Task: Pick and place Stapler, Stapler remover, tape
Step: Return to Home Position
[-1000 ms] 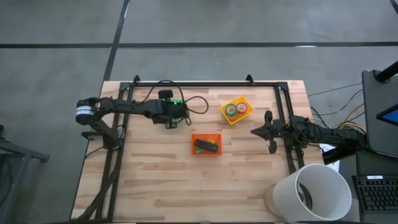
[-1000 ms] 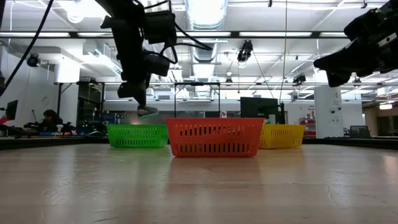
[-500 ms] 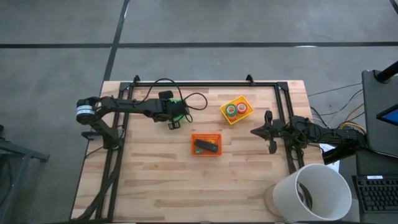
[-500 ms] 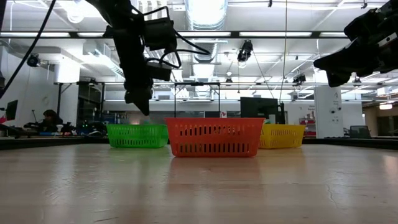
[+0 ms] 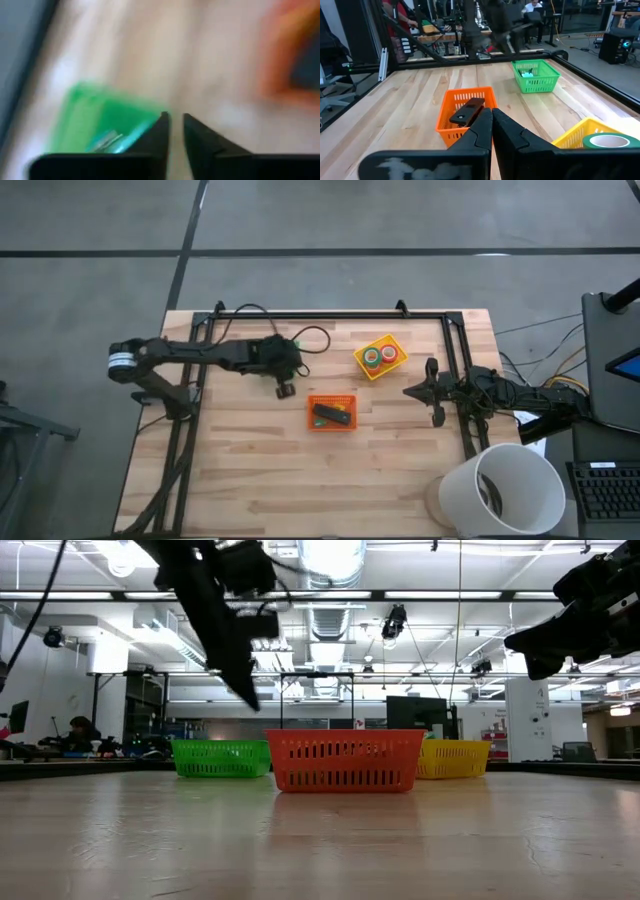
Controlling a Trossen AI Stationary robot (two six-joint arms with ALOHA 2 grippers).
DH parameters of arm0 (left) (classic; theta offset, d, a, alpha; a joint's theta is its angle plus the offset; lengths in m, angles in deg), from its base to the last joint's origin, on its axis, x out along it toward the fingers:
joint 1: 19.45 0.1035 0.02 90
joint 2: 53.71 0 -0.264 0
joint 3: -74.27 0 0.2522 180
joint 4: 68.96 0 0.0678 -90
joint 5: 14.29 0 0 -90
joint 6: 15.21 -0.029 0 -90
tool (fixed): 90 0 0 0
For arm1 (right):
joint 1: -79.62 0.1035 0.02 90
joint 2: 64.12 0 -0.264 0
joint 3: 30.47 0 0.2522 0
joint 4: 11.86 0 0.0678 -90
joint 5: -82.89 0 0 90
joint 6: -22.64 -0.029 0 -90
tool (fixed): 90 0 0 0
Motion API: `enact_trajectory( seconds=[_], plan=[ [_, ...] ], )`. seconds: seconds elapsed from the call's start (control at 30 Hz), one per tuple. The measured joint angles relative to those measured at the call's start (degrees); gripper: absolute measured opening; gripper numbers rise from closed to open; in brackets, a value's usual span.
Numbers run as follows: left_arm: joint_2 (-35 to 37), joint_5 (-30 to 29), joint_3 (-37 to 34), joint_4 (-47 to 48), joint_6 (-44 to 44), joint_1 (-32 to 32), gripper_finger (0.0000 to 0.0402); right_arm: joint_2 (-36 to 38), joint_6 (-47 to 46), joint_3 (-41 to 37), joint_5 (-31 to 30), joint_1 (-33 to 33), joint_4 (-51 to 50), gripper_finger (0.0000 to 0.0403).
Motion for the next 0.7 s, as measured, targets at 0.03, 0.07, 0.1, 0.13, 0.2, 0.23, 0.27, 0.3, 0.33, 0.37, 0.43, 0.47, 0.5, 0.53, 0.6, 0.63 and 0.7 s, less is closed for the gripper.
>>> enact_trajectory(
  seconds=[0.03,0.07,0.1,0.13,0.2,0.23,0.27,0.3,0.33,0.37,0.43,0.47,0.5,0.53,0.6,0.63,0.7],
  plan=[
    [1.5,5.0,-1.47,-3.72,0.02,0.0,0.0037,0.0,0.0,0.0,0.02,-0.02,0.0,0.0008],
    [3.1,9.38,-3.32,-8.22,0.06,0.0,0.0019,-0.01,0.0,0.0,0.01,-0.02,0.0,0.0008],
    [4.84,12.81,-5.27,-12.35,0.31,-0.05,0.0012,0.0,0.0,0.0,0.0,-0.02,-0.02,0.0008],
    [6.74,15.26,-7.23,-16.01,0.62,-0.07,0.0011,0.0,0.0,0.0,0.01,-0.01,-0.01,0.0008],
    [11.33,16.56,-11.27,-22.41,1.77,-0.14,0.0014,0.0,0.0,0.0,0.01,-0.02,-0.01,0.0009],
    [14.01,16.54,-13.54,-25.13,2.47,-0.38,0.0015,-0.02,0.0,-0.02,0.0,0.0,-0.02,0.0009],
    [16.66,16.46,-15.97,-27.56,2.93,-0.5,0.0014,-0.02,0.0,0.0,0.0,-0.02,-0.02,0.0009],
    [19.34,16.48,-18.38,-29.83,3.28,-0.62,0.0013,-0.02,0.0,0.0,0.02,-0.02,0.0,0.0009],
    [22.06,16.5,-20.82,-31.93,3.37,-0.71,0.0012,-0.02,0.0,0.0,0.01,0.0,0.0,0.0008],
    [24.74,16.53,-23.14,-33.51,3.09,-0.74,0.001,-0.02,0.0,0.0,0.0,-0.02,0.0,0.0008],
    [29.84,16.51,-27.18,-36.33,2.83,-0.72,0.0008,-0.02,0.0,0.0,0.02,-0.01,-0.02,0.0008],
    [32.34,16.33,-29.19,-37.63,4.0,-0.7,0.0008,-0.02,-0.01,0.0,0.02,-0.02,0.0,0.0008],
    [34.51,16.06,-31.15,-38.79,5.56,-0.7,0.0008,-0.02,0.0,0.0,0.0,-0.02,-0.01,0.0008],
    [36.6,16.05,-33.05,-40.29,6.19,-0.7,0.0008,-0.02,0.0,0.0,0.02,-0.02,-0.02,0.0008],
    [40.44,16.04,-36.79,-42.27,6.39,-0.7,0.0011,-0.02,0.0,0.0,-0.02,-0.01,-0.01,0.0009],
    [42.15,16.04,-38.55,-43.44,6.29,-0.72,0.0013,-0.02,-0.01,0.0,-0.01,-0.02,-0.01,0.0009],
    [45.79,16.04,-41.07,-44.61,7.09,-0.73,0.0016,-0.02,0.0,0.0,0.01,-0.01,0.0,0.0009]
  ],
)
